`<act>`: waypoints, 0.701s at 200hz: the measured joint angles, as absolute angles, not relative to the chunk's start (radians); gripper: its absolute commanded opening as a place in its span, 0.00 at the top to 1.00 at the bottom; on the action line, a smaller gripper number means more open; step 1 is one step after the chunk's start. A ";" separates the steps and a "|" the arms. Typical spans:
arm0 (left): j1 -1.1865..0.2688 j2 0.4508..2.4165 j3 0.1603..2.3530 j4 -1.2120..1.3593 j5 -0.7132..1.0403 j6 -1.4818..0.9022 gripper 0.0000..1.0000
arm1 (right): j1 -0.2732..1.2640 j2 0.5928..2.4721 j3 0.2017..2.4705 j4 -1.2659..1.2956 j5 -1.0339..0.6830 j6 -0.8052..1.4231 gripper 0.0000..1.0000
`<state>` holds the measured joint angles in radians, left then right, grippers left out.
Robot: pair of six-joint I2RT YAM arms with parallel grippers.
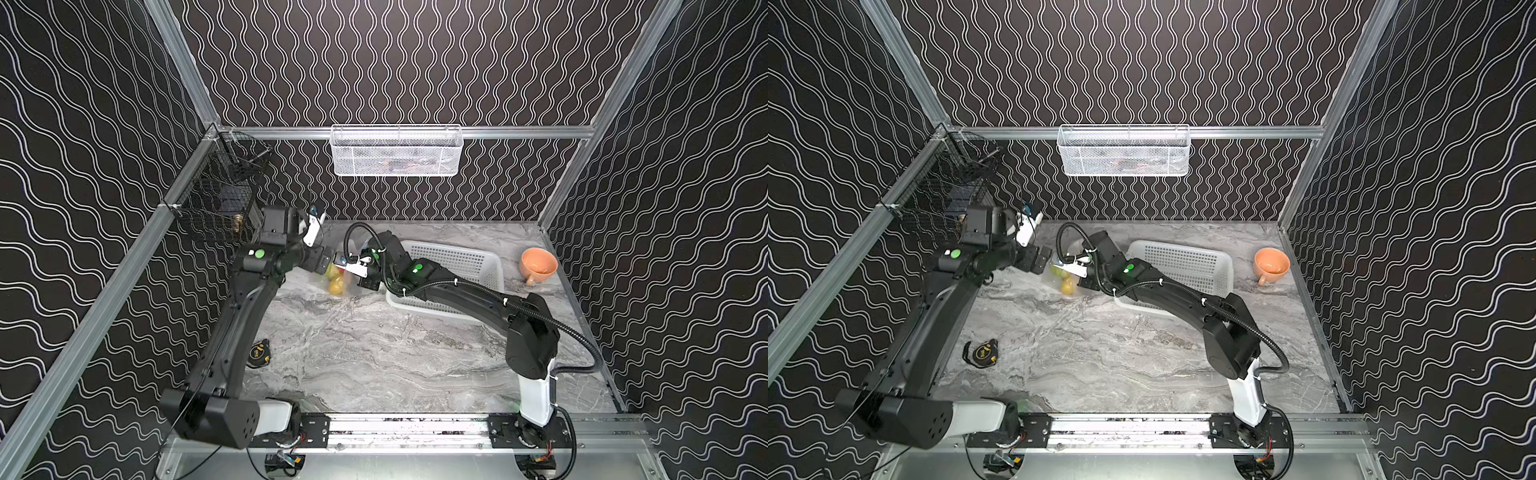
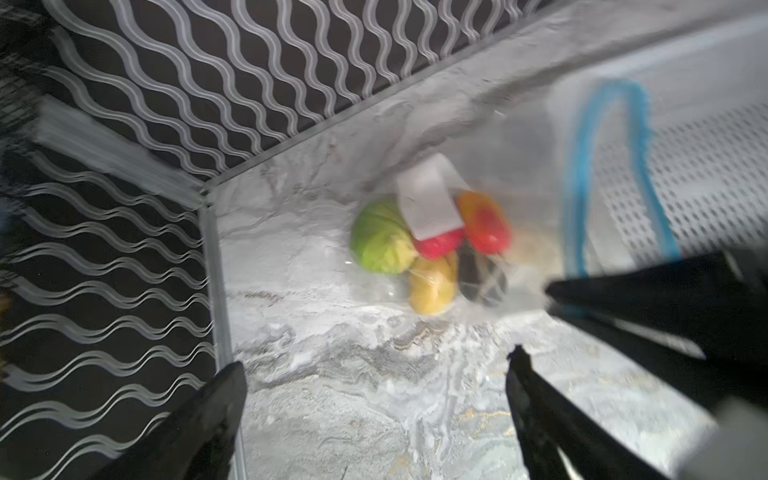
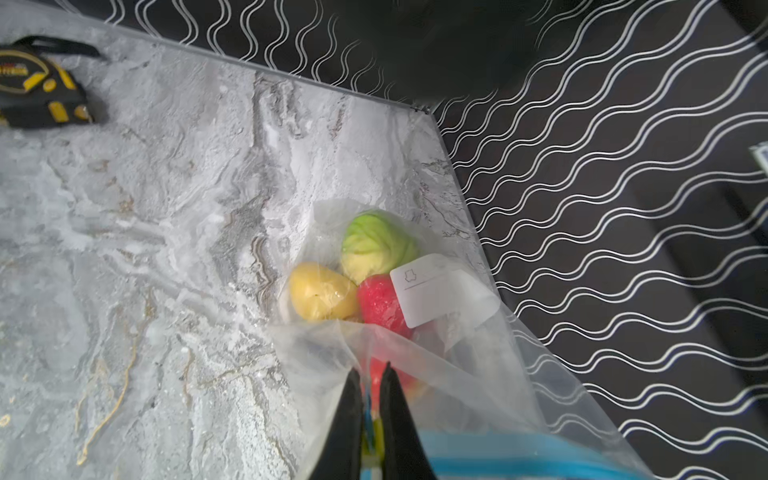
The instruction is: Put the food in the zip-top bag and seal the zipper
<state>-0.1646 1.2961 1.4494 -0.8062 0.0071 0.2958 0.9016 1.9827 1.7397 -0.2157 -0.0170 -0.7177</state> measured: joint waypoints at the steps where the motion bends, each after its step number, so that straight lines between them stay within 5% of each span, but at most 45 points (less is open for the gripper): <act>1: -0.165 1.291 1.441 -0.802 0.012 0.300 0.01 | 0.901 1.983 1.741 -0.220 -0.016 -0.715 1.00; 140: -0.154 1.307 1.221 -0.660 0.292 0.513 0.01 | 0.841 2.016 1.726 -0.264 -0.020 -0.684 1.00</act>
<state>-0.1535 1.3067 1.2205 -0.6598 0.2924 0.5129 0.8406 2.0155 1.7264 -0.2642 -0.0200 -0.6838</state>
